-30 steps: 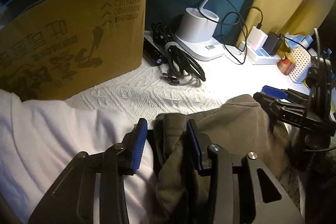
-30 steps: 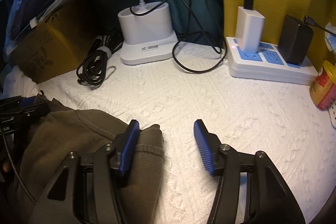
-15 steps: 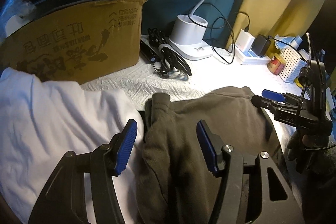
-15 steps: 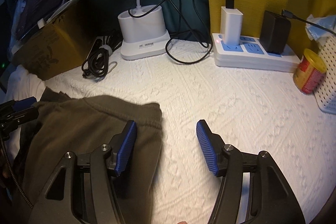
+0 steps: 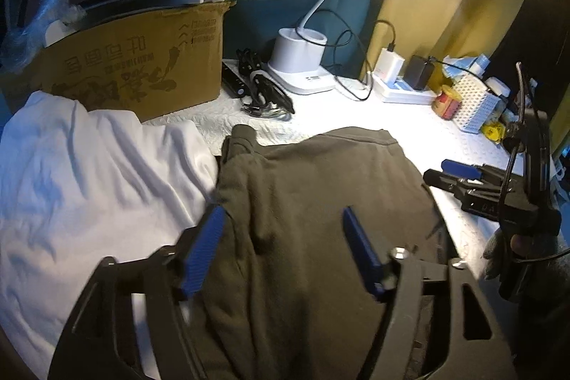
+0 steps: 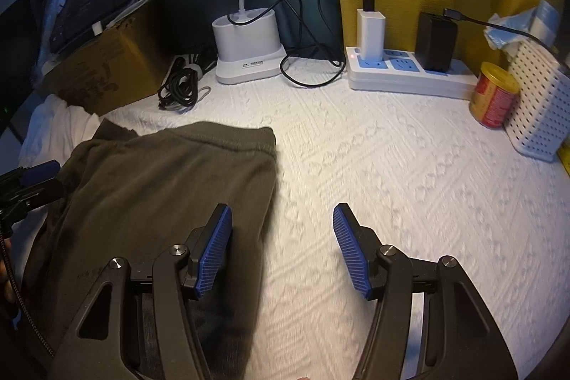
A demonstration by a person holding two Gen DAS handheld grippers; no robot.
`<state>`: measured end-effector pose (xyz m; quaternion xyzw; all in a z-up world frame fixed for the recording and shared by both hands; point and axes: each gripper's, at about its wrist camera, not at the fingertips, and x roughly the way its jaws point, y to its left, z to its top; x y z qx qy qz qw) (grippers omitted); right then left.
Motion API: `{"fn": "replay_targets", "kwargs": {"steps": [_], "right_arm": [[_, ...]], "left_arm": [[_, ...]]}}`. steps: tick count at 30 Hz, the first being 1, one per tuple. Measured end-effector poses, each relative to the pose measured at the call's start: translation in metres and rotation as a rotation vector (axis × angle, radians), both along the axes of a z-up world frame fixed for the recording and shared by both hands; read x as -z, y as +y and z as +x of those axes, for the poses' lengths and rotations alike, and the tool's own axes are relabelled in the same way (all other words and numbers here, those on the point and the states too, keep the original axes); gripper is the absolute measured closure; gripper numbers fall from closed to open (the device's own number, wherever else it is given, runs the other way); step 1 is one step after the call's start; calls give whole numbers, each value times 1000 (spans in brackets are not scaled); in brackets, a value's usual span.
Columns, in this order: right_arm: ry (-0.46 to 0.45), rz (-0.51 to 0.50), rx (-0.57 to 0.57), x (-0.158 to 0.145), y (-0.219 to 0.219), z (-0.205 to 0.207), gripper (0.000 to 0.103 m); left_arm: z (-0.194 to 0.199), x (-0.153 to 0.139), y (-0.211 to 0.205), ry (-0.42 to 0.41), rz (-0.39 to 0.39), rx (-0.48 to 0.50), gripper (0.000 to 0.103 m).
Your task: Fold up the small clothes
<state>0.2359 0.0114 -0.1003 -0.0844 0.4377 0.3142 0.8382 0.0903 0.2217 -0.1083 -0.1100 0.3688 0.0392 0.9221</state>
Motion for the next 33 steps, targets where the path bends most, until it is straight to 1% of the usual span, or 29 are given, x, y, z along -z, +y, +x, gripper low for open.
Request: {"fn": "replay_targets", "kwargs": {"steps": [8,12,17,26,33], "right_arm": [[-8,1,13,-8,-26,-23,40],[-16,-2,25,-10,-44,-37,40],[-25,0,51,-12,-64,-50,40],[-62,14,90,-27,-102,-81,40],[-74,30,137,-33,-136,-102,40]], "left_arm": [[-21,-3,-26,-19,-6,29,29],[-32,-3,-36,-29,-35,43,29],[-42,-4,-51,-37,-33,55,29],[-62,-12,-81,-77,-26,98,29],[-76,-14,-101,-83,-15,134,29]]}}
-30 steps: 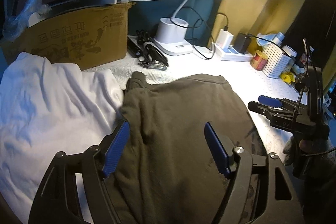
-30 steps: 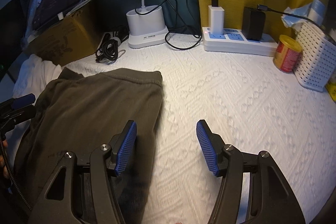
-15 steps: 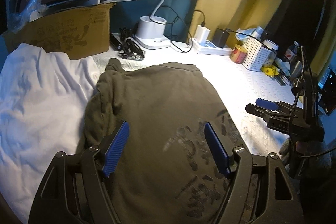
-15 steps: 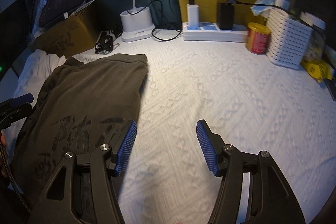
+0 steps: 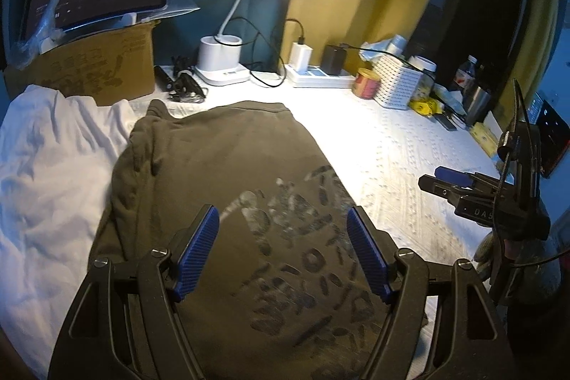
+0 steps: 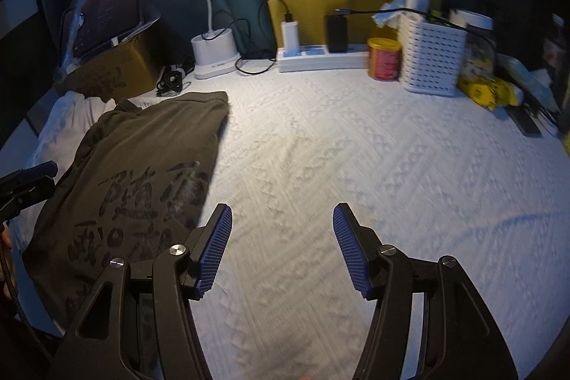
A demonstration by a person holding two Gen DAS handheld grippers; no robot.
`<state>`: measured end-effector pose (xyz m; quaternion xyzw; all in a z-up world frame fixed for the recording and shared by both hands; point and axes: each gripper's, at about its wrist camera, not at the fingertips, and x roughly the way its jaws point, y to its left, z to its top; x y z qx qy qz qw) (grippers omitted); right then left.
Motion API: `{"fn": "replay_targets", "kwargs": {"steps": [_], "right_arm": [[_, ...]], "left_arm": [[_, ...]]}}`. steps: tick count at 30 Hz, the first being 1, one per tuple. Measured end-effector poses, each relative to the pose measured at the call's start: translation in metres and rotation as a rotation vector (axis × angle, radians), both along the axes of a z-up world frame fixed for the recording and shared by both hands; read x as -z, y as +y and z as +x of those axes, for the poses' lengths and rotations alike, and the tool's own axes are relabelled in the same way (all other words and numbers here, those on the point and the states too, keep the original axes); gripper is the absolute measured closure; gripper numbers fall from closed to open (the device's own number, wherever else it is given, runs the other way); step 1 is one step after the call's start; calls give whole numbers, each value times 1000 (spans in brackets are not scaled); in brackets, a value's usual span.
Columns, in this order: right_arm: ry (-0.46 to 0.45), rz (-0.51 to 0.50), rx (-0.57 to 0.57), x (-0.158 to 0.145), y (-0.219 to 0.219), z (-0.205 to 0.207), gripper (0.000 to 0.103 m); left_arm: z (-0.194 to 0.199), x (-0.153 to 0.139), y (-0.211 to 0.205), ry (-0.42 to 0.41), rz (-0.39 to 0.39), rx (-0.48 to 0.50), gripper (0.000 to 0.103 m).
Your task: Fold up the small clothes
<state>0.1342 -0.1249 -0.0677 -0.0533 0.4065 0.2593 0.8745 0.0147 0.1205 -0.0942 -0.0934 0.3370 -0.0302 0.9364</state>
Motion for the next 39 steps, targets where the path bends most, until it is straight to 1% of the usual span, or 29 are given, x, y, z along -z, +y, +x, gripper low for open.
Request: {"fn": "replay_targets", "kwargs": {"steps": [8,21,28,30,31,32,39], "right_arm": [[-24,23,63,-8,-40,-21,40],[-69,73,162,-38,-106,-49,40],[-111,92,215,-56,-137,-63,40],[-133,96,231,-64,-146,-69,40],[-141,98,237,-67,-149,-71,40],[-150,100,242,-70,-152,-73,40],[-225,109,279,-99,-172,-91,40]], "left_arm": [[-12,-10,-26,-31,22,45,29],[-29,-30,-70,-87,36,122,29],[-41,-45,-89,-131,65,155,29],[-43,-50,-93,-145,73,157,25],[-44,-51,-94,-152,75,157,17],[-46,-54,-96,-162,79,158,14],[-59,-76,-107,-219,114,170,14]]}}
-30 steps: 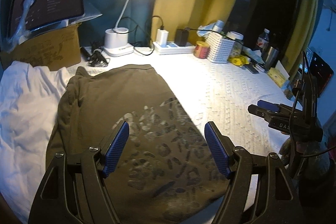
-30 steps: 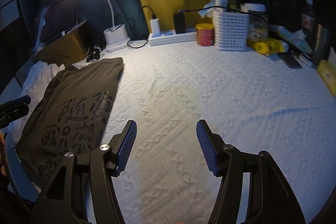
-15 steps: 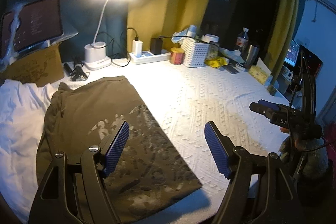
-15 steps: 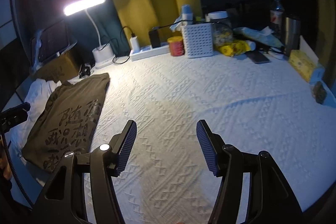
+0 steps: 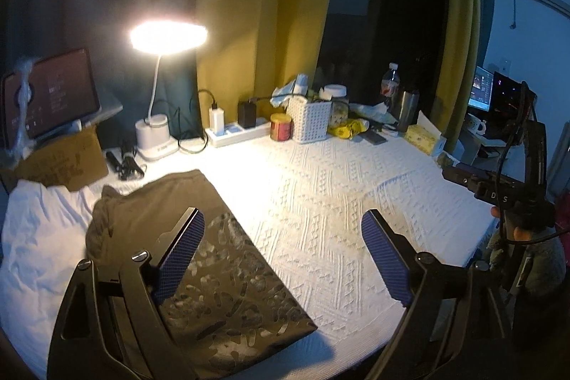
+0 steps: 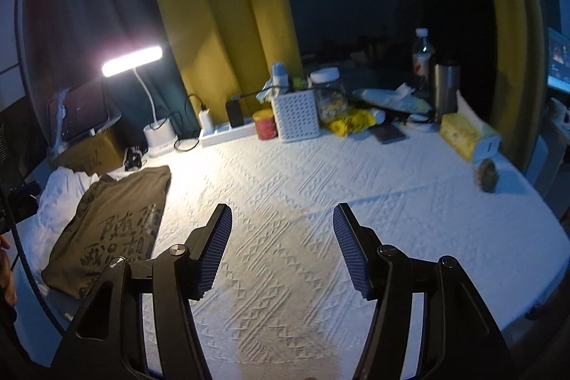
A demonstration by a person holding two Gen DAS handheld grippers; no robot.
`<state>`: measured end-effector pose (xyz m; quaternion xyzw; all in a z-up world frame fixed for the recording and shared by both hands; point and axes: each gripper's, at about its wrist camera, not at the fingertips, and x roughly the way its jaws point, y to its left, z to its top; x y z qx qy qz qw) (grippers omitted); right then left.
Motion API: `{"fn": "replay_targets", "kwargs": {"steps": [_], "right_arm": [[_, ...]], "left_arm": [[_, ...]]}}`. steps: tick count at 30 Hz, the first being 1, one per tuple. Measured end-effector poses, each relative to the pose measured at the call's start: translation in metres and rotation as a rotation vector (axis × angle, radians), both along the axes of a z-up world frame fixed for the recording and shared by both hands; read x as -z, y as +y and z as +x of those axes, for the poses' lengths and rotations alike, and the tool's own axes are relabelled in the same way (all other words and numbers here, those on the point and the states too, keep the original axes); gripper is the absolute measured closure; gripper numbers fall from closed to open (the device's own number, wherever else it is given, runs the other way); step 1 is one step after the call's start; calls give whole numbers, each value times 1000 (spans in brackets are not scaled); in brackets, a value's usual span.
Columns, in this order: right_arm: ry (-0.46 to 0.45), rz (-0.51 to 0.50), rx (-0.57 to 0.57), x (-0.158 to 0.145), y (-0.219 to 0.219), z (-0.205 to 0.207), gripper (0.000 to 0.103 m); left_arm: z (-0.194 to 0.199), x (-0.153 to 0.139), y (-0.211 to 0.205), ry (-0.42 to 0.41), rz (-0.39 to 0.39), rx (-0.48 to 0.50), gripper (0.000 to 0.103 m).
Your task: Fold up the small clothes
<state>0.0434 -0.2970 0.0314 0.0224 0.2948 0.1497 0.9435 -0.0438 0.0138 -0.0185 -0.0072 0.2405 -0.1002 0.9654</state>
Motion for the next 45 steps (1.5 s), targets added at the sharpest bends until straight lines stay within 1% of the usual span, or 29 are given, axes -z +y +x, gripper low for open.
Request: {"fn": "replay_targets", "kwargs": {"steps": [9,10,11,13,18,26,33,36,42,45], "right_arm": [[-96,-7,17,-34,-14,-23,40],[-101,-6,16,-37,-14,-24,40],[-108,-4,17,-41,-15,-27,40],[-127,5,22,-49,-17,-32,40],[-189,10,32,-70,-20,-49,40],[-279,11,31,-101,-20,-72,40],[-335,15,17,-120,-15,-85,40],[-363,17,5,-131,-8,-92,40],[-425,15,-20,-153,6,-106,40],[-439,10,-24,-161,13,-108,40]], "left_arm": [[-11,-22,-13,-73,16,33,13],[-12,-24,-15,-83,19,34,11],[-13,-27,-16,-95,26,30,8],[-16,-32,-16,-121,30,20,6],[-27,-50,-13,-200,28,-22,5],[-47,-75,-5,-294,18,-90,5],[-58,-83,1,-338,32,-136,5],[-66,-86,5,-364,25,-151,5],[-76,-93,8,-401,27,-170,5],[-81,-98,9,-417,28,-177,4]]}}
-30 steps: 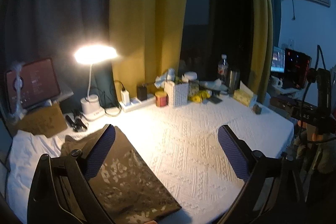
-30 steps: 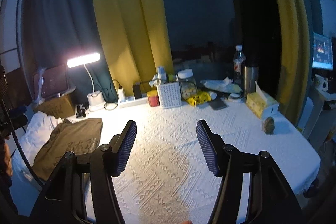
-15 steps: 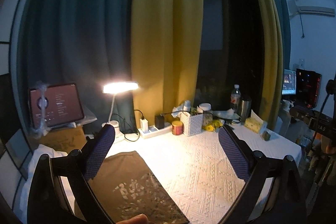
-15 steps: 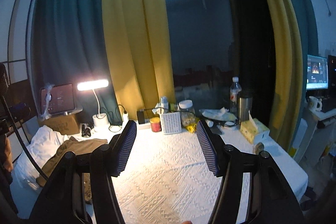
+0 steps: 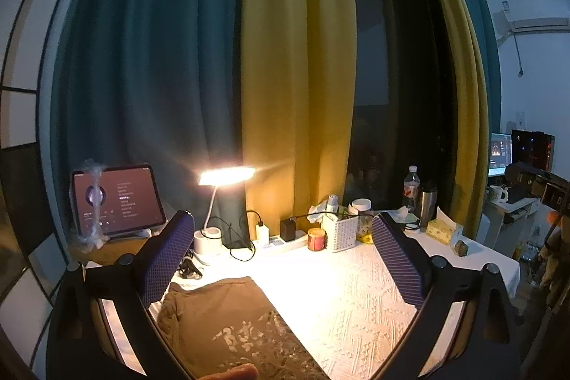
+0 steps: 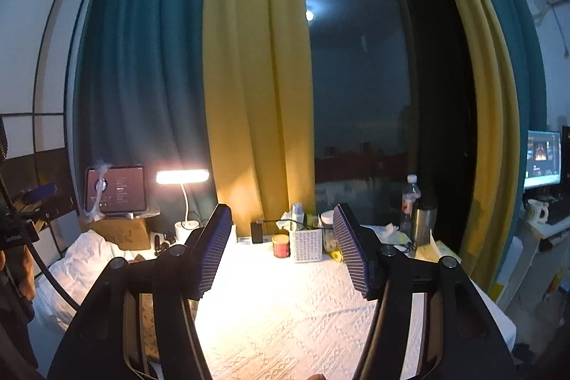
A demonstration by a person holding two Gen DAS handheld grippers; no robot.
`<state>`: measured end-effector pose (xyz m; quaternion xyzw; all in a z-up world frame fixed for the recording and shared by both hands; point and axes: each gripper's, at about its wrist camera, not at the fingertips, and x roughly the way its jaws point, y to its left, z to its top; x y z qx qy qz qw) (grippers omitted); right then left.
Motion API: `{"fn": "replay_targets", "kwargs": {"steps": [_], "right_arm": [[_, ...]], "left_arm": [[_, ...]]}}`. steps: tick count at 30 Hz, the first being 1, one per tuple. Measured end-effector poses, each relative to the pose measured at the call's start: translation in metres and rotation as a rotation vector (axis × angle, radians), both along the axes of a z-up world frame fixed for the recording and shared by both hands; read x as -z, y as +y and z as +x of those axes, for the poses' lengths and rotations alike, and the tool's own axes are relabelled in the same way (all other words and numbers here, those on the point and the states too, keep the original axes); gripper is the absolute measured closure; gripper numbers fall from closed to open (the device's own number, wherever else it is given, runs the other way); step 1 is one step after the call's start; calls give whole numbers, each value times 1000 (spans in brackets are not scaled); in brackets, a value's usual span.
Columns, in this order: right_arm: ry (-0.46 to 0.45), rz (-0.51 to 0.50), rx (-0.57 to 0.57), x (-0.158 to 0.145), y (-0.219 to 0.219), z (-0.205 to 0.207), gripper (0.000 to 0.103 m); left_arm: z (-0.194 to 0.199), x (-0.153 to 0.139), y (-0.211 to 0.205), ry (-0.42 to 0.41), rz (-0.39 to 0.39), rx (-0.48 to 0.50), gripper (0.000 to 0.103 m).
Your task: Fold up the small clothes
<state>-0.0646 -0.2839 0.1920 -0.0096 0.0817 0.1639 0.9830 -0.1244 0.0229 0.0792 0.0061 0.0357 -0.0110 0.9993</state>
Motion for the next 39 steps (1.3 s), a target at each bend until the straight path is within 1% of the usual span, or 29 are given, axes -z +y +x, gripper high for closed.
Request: {"fn": "replay_targets", "kwargs": {"steps": [4,7,10,14,22,39], "right_arm": [[-9,10,3,-8,9,-2,40],[-3,1,36,-14,17,-3,40],[-7,2,29,-18,24,-3,40],[-15,-17,44,-21,37,0,40],[-7,-29,18,-21,55,9,40],[13,-37,22,-18,55,15,40]], "left_arm": [[-2,-9,2,-2,17,-2,3],[-7,-16,5,-25,15,-2,3],[-12,-20,11,-48,3,5,3],[-15,-23,18,-73,2,-16,2],[-9,-15,33,-48,-35,-40,2],[-10,-14,35,-34,-56,-39,2]]}}
